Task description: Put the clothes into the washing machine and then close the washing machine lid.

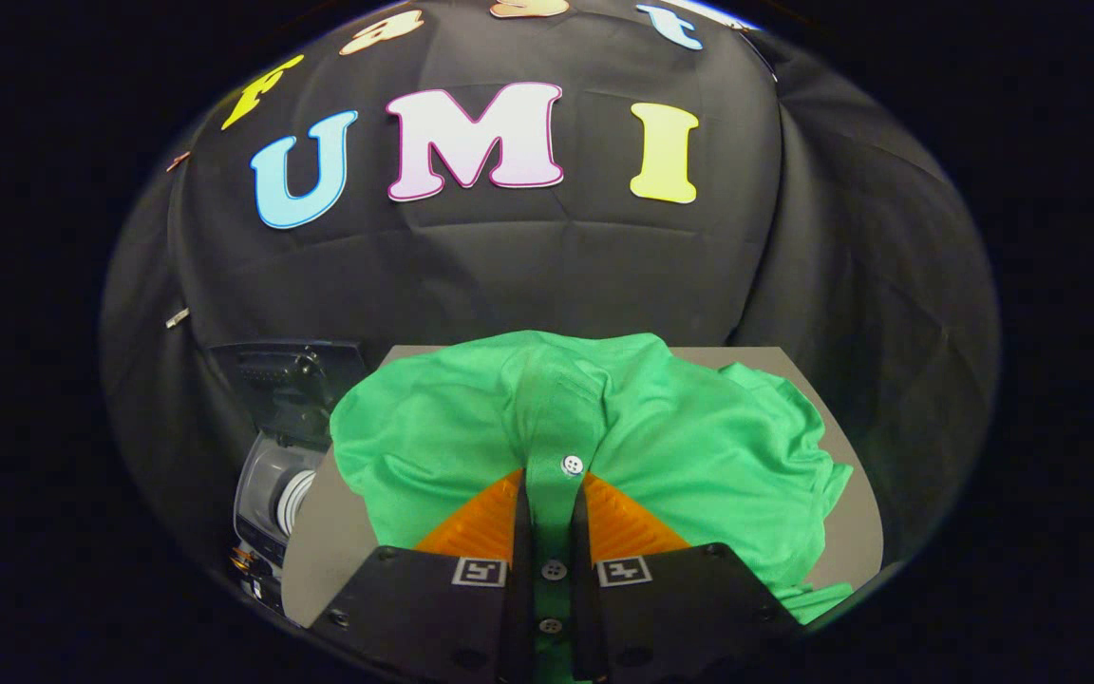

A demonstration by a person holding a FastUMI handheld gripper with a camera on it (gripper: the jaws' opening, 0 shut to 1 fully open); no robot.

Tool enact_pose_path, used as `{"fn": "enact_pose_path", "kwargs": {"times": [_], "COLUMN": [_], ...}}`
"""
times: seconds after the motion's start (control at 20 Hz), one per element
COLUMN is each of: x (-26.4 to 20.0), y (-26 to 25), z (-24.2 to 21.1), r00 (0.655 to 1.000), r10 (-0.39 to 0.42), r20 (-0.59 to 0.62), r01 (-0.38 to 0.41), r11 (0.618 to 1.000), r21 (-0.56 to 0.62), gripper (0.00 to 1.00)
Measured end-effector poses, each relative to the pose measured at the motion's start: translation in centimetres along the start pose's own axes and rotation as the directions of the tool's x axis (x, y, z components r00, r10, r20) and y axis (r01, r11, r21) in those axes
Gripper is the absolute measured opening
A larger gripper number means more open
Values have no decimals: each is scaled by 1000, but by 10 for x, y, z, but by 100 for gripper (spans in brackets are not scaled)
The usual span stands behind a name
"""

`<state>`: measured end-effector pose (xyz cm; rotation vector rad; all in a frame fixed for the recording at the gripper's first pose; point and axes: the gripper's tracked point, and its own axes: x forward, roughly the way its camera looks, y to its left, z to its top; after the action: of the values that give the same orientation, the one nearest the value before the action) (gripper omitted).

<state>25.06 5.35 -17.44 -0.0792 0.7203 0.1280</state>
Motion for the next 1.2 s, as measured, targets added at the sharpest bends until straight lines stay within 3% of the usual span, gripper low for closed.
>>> {"fn": "enact_pose_path", "kwargs": {"times": [0.05,0.1,0.3,0.5,0.7,0.9,1.2], "x": [-6,-8,-31,-75,-108,-121,-108], "y": [-3,-1,6,45,101,175,285], "z": [-1,3,40,95,127,126,80], "r00": [1000,1000,1000,991,973,952,918], "r10": [-16,-14,-1,95,164,256,390], "r20": [-22,-25,23,99,161,168,72], "r01": [17,14,-1,-107,-181,-272,-394], "r11": [1000,999,999,987,978,959,917], "r21": [14,33,51,123,99,81,57], "gripper": [20,10,10,9,9,9,9]}}
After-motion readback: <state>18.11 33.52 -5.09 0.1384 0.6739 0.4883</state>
